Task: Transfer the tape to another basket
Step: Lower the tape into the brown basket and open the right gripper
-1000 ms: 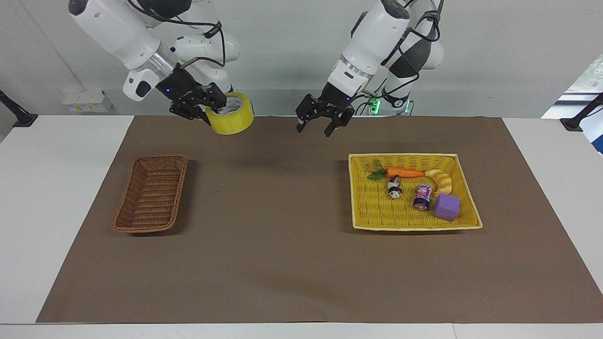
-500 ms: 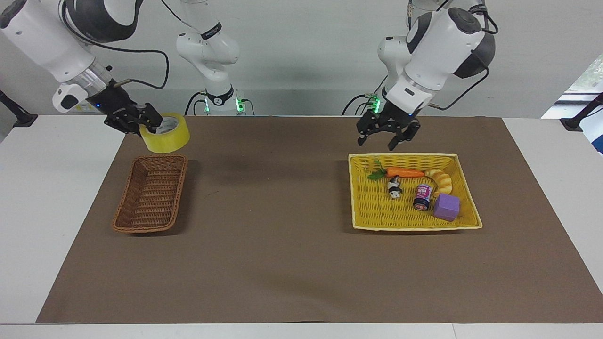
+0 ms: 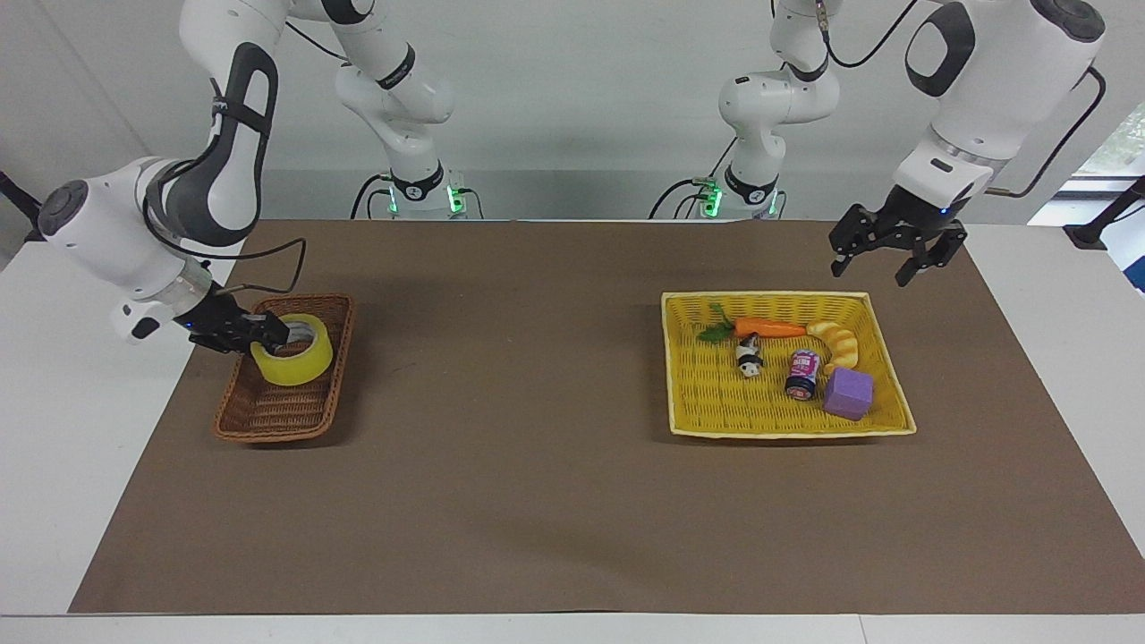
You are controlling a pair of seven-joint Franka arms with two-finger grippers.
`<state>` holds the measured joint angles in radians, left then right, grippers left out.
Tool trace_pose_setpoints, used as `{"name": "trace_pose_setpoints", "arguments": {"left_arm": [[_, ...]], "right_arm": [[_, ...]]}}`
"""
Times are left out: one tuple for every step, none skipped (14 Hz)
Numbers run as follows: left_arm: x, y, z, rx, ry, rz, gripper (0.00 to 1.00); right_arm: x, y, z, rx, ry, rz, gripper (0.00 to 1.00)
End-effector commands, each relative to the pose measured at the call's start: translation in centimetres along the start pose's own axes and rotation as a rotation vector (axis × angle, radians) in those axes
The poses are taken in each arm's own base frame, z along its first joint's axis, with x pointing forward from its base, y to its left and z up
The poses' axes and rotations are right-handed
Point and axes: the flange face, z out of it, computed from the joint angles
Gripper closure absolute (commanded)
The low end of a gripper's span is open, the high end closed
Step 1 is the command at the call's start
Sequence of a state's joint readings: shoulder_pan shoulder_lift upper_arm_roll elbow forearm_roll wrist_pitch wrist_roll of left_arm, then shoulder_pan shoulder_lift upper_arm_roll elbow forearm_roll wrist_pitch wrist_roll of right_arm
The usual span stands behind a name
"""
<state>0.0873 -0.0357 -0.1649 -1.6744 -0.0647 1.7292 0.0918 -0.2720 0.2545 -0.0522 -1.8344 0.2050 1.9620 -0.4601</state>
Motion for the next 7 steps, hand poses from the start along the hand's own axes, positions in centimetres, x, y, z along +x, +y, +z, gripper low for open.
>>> {"name": "trace_pose_setpoints", "arguments": {"left_arm": [[-0.9, -0.8, -1.3, 0.086, -0.05, 0.024, 0.0], [-1.4, -2.1, -1.5, 0.088, -0.061, 0.009, 0.0], [-1.9, -3.0, -1.9, 0.086, -0.073, 0.018, 0.0], [-2.5, -4.0, -2.0, 0.084, -0.09, 0.013, 0.0], [-2.8, -5.1, -2.0, 0.083, -0.095, -0.013, 0.0], [-3.3, -5.4, -2.3, 0.083, -0.094, -0.02, 0.0], [-3.7, -5.5, -2.3, 0.084, -0.091, -0.021, 0.0]], "right_arm": [[-1.0, 0.7, 0.7, -0.03, 0.004, -0.035, 1.0], [-0.9, 0.9, 1.4, -0.035, 0.002, -0.035, 1.0], [-1.0, 1.3, 2.0, -0.035, -0.01, -0.032, 1.0], [-1.1, 1.7, 2.2, -0.034, -0.011, -0.02, 1.0], [-0.9, 1.4, 2.4, -0.039, -0.011, -0.02, 0.88], [-0.9, 1.8, 3.0, -0.042, -0.021, -0.026, 0.76], [-1.0, 2.5, 3.8, -0.037, -0.032, -0.018, 0.58]]}}
